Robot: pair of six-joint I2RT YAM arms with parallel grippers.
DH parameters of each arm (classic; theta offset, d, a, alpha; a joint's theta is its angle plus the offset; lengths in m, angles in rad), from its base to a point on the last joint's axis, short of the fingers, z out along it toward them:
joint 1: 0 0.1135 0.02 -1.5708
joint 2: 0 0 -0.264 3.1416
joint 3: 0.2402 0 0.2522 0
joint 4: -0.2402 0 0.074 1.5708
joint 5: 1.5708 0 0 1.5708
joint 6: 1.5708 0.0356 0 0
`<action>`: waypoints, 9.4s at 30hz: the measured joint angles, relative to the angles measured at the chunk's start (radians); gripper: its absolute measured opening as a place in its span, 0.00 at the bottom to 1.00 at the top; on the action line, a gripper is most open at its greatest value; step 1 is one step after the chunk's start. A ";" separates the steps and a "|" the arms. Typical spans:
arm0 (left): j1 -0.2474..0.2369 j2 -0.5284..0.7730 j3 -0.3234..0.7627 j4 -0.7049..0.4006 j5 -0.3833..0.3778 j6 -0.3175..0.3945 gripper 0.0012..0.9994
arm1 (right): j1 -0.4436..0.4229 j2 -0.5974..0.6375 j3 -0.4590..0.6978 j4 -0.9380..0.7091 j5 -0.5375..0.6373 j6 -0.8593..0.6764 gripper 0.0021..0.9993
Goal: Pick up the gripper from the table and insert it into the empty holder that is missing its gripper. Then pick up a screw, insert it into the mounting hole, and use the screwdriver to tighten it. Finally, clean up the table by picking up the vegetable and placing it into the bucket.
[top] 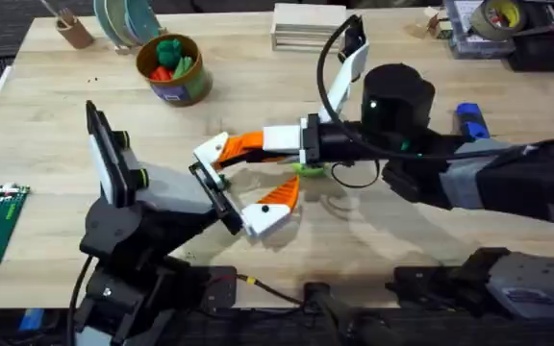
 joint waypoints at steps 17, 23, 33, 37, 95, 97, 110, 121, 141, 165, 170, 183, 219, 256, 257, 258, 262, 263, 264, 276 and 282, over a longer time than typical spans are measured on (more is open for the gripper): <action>0.024 0.000 0.000 0.000 -0.003 -0.006 0.99 | 0.007 0.096 0.084 -0.002 -0.016 -0.122 0.01; 0.024 0.000 0.000 0.000 0.003 -0.003 0.99 | 0.007 0.103 0.104 -0.016 -0.017 -0.222 0.01; 0.026 0.000 0.000 0.000 0.004 0.005 0.99 | 0.019 0.120 0.132 -0.028 -0.005 -0.268 0.01; 0.034 0.000 0.000 0.000 -0.004 0.003 0.99 | 0.036 0.137 0.144 -0.025 0.023 -0.272 0.01; -0.015 0.000 0.000 -0.012 0.288 0.019 0.99 | -0.283 0.156 0.174 -0.128 -0.165 -0.390 0.97; -0.015 0.000 0.000 -0.012 0.288 0.019 0.99 | -0.295 0.124 0.175 -0.181 -0.116 -0.428 0.97; -0.015 0.000 0.000 -0.012 0.250 0.020 0.99 | -0.340 -0.297 0.187 -0.834 0.280 -0.889 0.97; -0.015 0.000 0.000 0.000 0.035 0.043 0.99 | -0.339 -0.416 0.187 -1.014 0.349 -1.056 0.97; -0.015 0.000 0.000 0.001 0.000 0.216 0.99 | -0.096 -0.347 0.187 -1.110 0.524 -1.112 0.97; -0.015 0.000 0.000 0.001 0.000 0.218 0.99 | -0.086 -0.119 0.188 -1.092 0.564 -1.047 0.82; -0.015 0.000 0.000 0.001 0.000 0.218 0.99 | -0.078 -0.071 0.188 -1.062 0.604 -1.048 0.79; -0.015 0.000 0.000 0.001 0.000 0.218 0.99 | 0.015 -0.071 0.188 -1.031 0.763 -1.048 0.78; -0.015 0.000 0.000 0.001 0.003 0.218 0.99 | 0.076 -0.071 0.188 -1.007 0.749 -1.056 0.44; -0.015 0.000 0.000 0.001 0.004 0.218 0.99 | 0.094 -0.014 0.268 -1.052 0.759 -1.184 0.33; -0.015 0.000 0.000 0.001 0.004 0.218 0.99 | 0.097 -0.014 0.268 -1.053 0.761 -1.184 0.33; -0.015 0.000 0.000 0.001 0.004 0.218 0.99 | 0.100 -0.014 0.268 -1.054 0.762 -1.184 0.33; -0.015 0.000 0.000 0.001 0.004 0.218 0.99 | 0.104 -0.002 0.268 -1.066 0.762 -1.187 0.33; -0.015 0.000 0.000 0.001 0.003 0.218 0.99 | 0.105 0.006 0.268 -1.068 0.762 -1.187 0.33; -0.015 0.000 0.000 0.001 0.004 0.218 0.99 | 0.105 0.013 0.268 -1.069 0.762 -1.187 0.33; -0.015 0.000 0.000 0.001 0.004 0.218 0.99 | 0.105 0.015 0.272 -1.068 0.780 -1.198 0.26; -0.015 0.000 0.000 0.001 0.004 0.218 0.99 | 0.105 0.015 0.273 -1.064 0.791 -1.202 0.05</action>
